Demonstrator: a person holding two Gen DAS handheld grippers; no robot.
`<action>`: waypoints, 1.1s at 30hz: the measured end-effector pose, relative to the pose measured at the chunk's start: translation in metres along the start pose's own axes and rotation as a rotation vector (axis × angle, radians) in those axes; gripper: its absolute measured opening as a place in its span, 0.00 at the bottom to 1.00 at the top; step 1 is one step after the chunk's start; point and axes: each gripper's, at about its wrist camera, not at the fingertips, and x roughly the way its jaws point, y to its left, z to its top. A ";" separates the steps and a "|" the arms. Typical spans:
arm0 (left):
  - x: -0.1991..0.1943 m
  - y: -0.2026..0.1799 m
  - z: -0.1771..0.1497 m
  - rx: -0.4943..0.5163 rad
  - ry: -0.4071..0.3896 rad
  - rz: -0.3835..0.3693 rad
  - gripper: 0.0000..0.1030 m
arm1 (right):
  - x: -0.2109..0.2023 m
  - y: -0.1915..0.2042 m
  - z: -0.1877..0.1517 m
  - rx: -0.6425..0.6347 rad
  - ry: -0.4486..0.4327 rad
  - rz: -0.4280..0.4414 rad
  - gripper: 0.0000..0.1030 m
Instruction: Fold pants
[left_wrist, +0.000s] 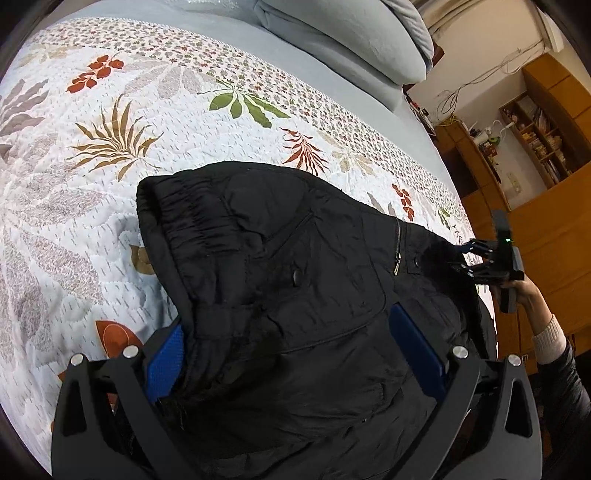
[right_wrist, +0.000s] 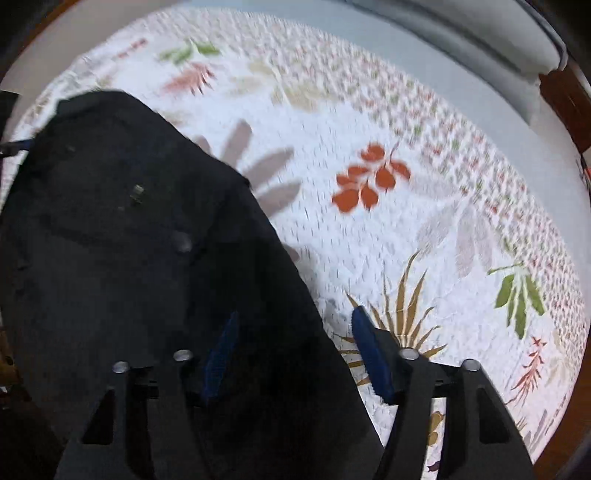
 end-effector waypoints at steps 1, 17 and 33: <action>0.000 0.000 0.000 0.003 0.001 0.000 0.97 | 0.002 0.001 0.000 -0.001 0.006 -0.011 0.21; -0.027 -0.008 -0.023 0.000 -0.071 -0.025 0.97 | -0.132 0.110 -0.110 -0.262 -0.340 0.092 0.08; -0.104 -0.032 -0.125 -0.036 -0.152 -0.002 0.98 | -0.088 0.199 -0.216 -0.322 -0.290 0.249 0.07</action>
